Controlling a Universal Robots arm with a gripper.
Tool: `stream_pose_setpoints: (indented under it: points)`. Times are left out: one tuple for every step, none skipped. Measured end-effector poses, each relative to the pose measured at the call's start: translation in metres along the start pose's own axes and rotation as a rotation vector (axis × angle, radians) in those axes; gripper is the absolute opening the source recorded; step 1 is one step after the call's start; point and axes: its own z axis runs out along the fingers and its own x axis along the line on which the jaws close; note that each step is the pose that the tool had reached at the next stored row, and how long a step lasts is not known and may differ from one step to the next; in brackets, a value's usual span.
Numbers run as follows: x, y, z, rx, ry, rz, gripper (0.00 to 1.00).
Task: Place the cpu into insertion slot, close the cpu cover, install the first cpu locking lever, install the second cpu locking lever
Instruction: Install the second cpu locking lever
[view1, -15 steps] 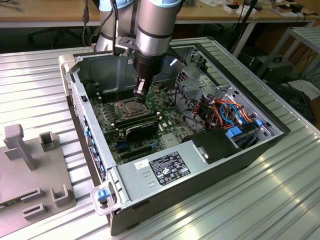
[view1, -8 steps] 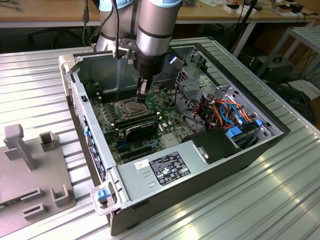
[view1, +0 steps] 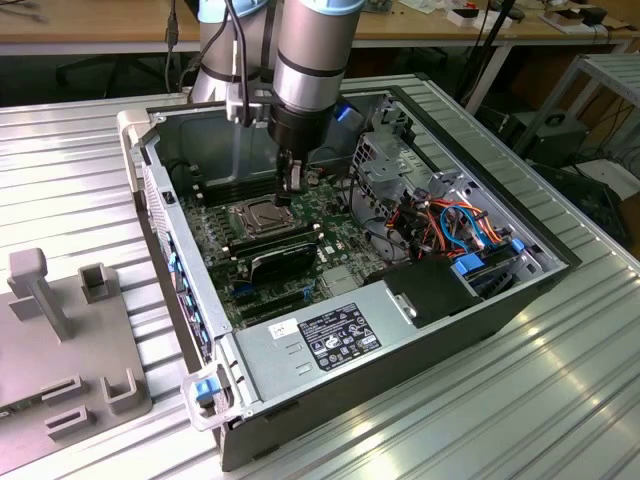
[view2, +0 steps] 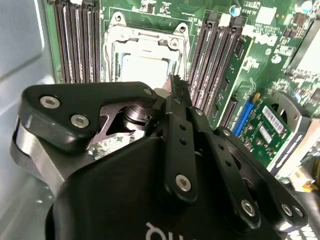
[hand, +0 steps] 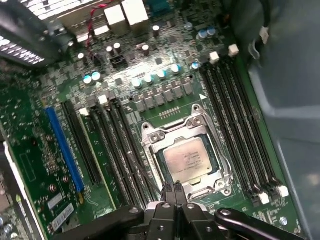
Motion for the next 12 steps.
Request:
stream_pose_setpoints:
  points:
    - [0.0,-0.0001,0.0,-0.0002,0.0001,-0.017,0.11]
    - [-0.0001,-0.0003,0.0001,-0.0005,0.0004,-0.041,0.11]
    - [-0.0001,-0.0004,0.0001,-0.0007,0.0006,-0.057,0.11]
    - [-0.0001,-0.0004,0.0001,-0.0009,0.0006,-0.071,0.11]
    - [-0.0002,-0.0005,0.0001,-0.0009,0.0007,-0.088,0.11]
    - [-0.0002,-0.0005,0.0001,-0.001,0.0009,-0.106,0.11]
    - [-0.0002,-0.0006,0.0001,-0.0012,0.001,-0.131,0.11]
    - [-0.0002,-0.0007,0.0001,-0.0012,0.0012,-0.148,0.11]
    - [-0.0003,-0.0009,0.0001,-0.0016,0.0015,-0.179,0.11]
    - [-0.0003,-0.001,0.0001,-0.002,0.0017,-0.206,0.11]
    - [-0.0004,-0.0011,0.0001,-0.0022,0.0019,-0.222,0.11]
    - [-0.0005,-0.0013,0.0001,-0.0024,0.002,-0.234,0.11]
